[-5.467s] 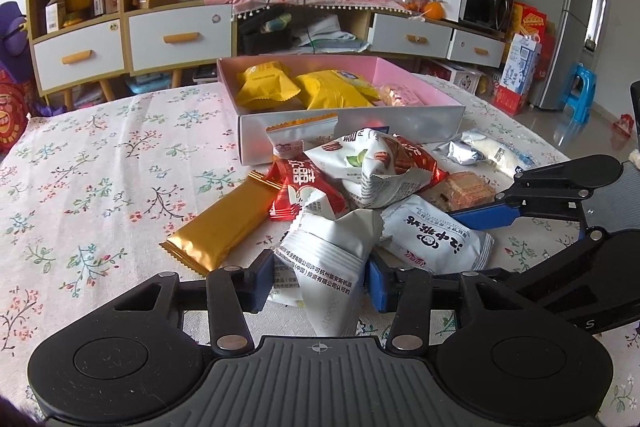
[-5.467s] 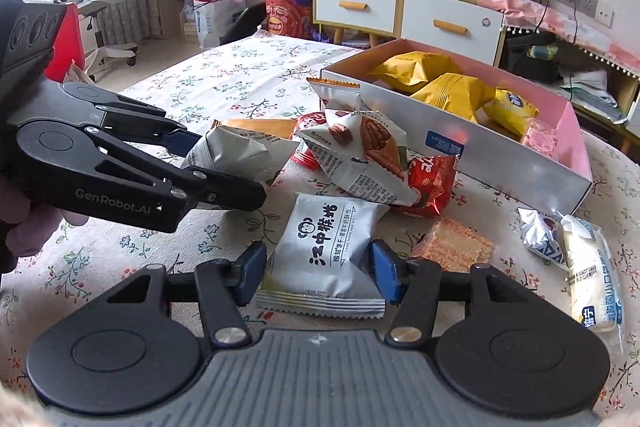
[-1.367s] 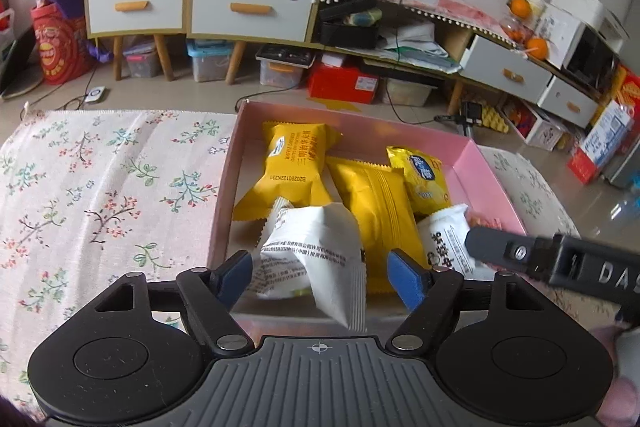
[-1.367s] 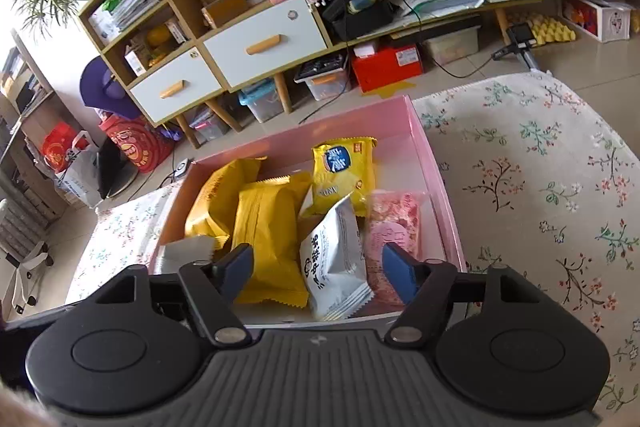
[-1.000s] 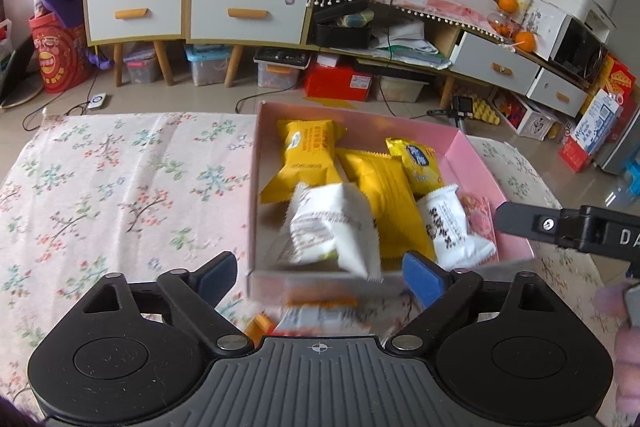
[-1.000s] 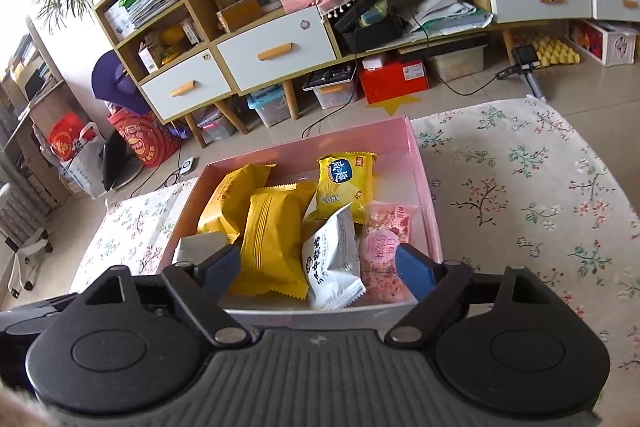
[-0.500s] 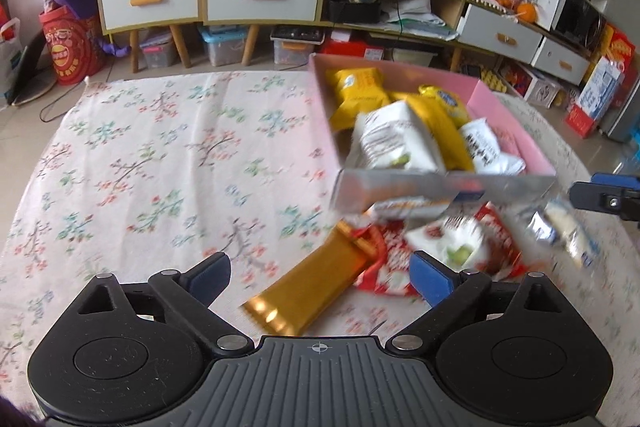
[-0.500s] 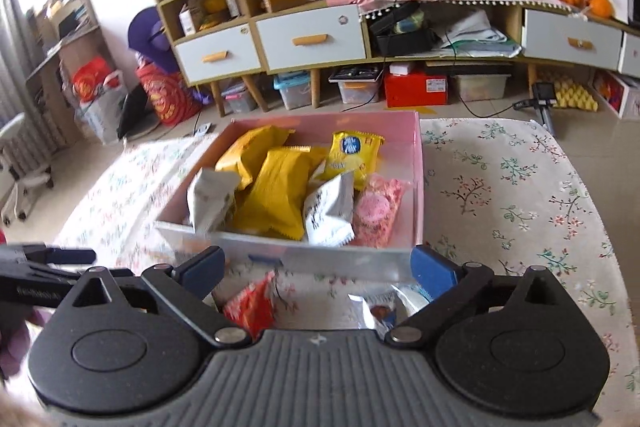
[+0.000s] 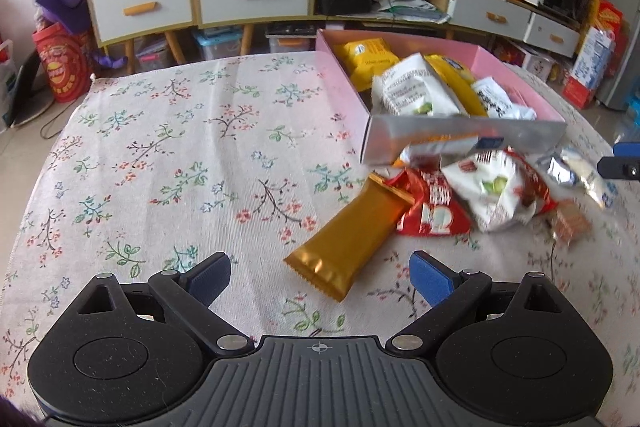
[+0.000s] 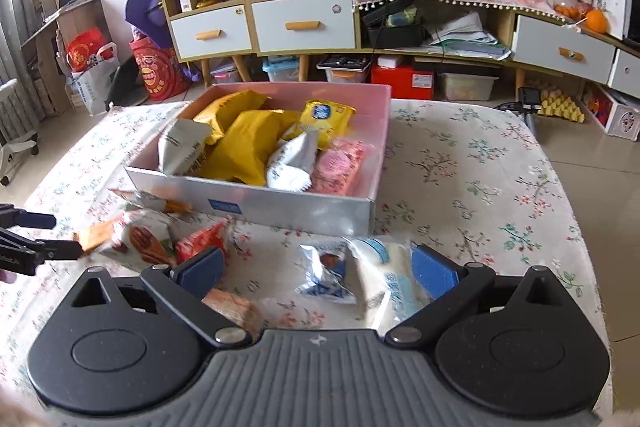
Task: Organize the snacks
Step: 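Withdraw both open grippers from the box back to the remaining snacks, then grasp the gold bar with the left gripper while the right grasps the milk-bread packet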
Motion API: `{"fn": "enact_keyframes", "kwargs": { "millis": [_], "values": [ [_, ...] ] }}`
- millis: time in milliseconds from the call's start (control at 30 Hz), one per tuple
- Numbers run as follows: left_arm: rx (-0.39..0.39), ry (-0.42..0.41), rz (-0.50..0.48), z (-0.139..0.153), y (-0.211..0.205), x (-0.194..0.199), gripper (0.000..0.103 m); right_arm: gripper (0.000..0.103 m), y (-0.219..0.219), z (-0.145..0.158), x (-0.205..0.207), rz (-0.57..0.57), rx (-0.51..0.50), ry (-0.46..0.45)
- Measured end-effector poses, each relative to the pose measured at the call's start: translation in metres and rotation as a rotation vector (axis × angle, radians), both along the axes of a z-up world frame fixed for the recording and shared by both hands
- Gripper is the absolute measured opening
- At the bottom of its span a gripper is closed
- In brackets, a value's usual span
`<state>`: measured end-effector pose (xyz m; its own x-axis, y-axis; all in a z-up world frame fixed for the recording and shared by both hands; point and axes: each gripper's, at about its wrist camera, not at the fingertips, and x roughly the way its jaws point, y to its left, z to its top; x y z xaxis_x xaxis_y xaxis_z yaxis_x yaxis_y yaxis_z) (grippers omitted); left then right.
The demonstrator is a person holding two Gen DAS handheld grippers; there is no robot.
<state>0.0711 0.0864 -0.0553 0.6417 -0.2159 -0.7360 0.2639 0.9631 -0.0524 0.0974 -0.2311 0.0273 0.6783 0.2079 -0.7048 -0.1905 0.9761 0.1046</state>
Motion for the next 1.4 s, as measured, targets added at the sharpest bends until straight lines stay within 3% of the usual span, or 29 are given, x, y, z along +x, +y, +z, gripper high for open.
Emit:
{"fn": "enact_keyframes", "kwargs": {
  "millis": [200, 433, 967, 1233, 1333, 1400],
  "values": [
    [0.028, -0.01, -0.02, -0.018, 0.006, -0.003, 0.098, 0.1, -0.015, -0.017, -0.009, -0.05, -0.051, 0.015],
    [0.037, -0.071, -0.054, -0.022, 0.008, -0.004, 0.1, 0.1, -0.019, -0.035, -0.016, -0.029, -0.126, 0.023],
    [0.03, -0.117, -0.125, -0.023, -0.014, 0.012, 0.099, 0.101, -0.019, -0.041, -0.009, -0.02, -0.078, -0.027],
    [0.031, -0.118, -0.148, -0.021, -0.02, 0.014, 0.092, 0.098, -0.017, -0.041, -0.008, -0.015, -0.08, -0.032],
    [0.035, -0.108, -0.161, -0.018, -0.024, 0.015, 0.083, 0.091, -0.015, -0.039, -0.008, -0.005, -0.082, -0.032],
    [0.037, -0.092, -0.161, -0.015, -0.028, 0.015, 0.071, 0.083, -0.014, -0.036, -0.009, 0.012, -0.084, -0.03]
  ]
}}
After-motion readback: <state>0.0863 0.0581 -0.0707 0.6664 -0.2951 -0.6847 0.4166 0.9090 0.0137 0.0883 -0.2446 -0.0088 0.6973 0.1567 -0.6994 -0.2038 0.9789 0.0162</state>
